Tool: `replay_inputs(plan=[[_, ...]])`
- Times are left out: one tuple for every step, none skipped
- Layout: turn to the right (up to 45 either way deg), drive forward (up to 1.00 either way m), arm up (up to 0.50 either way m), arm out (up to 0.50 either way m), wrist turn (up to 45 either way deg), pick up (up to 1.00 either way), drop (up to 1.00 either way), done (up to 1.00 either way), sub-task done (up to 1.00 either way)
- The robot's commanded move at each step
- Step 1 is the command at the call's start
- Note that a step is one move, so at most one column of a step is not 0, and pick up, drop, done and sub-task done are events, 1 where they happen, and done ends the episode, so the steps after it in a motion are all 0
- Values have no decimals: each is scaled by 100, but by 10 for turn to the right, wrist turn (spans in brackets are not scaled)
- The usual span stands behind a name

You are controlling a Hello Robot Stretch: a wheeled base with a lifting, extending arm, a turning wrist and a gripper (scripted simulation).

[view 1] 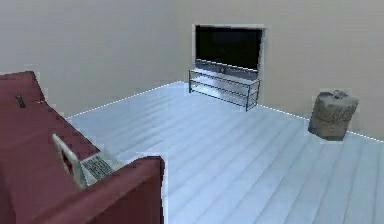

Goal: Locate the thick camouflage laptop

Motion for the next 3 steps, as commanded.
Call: replay_inputs(plan=[[0, 10, 0, 0, 0, 0, 0, 0, 0], [-300, 0, 0, 0, 0, 0, 0, 0, 0], [0, 0, 0, 0, 0, 0, 0, 100, 0]])
